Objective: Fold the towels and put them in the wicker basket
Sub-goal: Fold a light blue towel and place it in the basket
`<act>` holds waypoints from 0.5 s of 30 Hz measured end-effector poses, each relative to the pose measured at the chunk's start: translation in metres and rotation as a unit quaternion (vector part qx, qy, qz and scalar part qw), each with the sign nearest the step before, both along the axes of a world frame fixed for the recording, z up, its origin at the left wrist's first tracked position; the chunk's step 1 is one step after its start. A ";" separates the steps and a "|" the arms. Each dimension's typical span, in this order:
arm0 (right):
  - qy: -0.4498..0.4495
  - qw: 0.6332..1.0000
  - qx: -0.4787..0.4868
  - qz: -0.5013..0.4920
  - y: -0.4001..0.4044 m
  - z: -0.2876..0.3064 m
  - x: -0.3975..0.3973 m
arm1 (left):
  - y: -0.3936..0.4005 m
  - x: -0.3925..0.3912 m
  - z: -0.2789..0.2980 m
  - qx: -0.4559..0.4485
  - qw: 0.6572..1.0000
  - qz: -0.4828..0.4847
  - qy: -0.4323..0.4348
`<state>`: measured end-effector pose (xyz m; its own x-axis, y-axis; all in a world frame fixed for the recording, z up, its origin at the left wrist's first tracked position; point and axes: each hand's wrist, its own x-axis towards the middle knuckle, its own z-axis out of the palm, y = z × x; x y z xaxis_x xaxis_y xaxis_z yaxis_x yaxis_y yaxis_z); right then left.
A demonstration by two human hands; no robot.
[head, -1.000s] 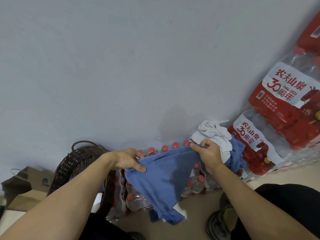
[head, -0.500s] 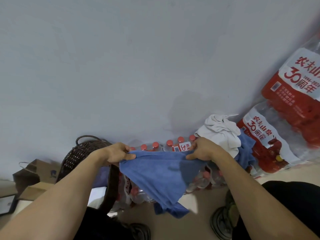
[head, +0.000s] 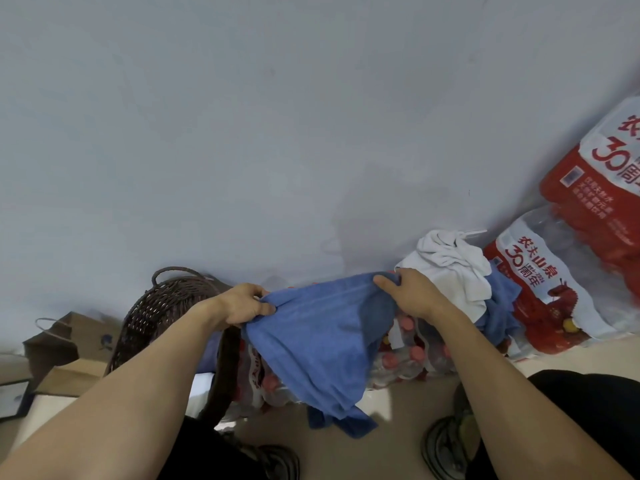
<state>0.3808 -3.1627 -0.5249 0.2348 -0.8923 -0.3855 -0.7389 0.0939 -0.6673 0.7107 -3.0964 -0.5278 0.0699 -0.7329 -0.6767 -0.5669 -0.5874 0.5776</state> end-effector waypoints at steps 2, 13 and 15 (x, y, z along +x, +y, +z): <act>-0.058 0.998 0.019 -0.020 0.000 -0.004 0.001 | -0.002 0.003 -0.005 -0.011 0.999 0.011 -0.037; -0.086 0.987 -0.027 -0.129 -0.013 -0.026 -0.014 | -0.015 -0.003 -0.028 -0.052 0.988 0.092 -0.109; -0.086 0.986 -0.031 -0.140 -0.012 -0.031 -0.015 | -0.016 -0.005 -0.036 -0.017 0.986 0.103 -0.127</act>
<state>0.3659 -3.1742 -0.5560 0.0338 -0.9522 -0.3035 -0.5647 0.2324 -0.7919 0.7053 -3.1120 -0.5639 0.3841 -0.7070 -0.5938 -0.5663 -0.6884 0.4532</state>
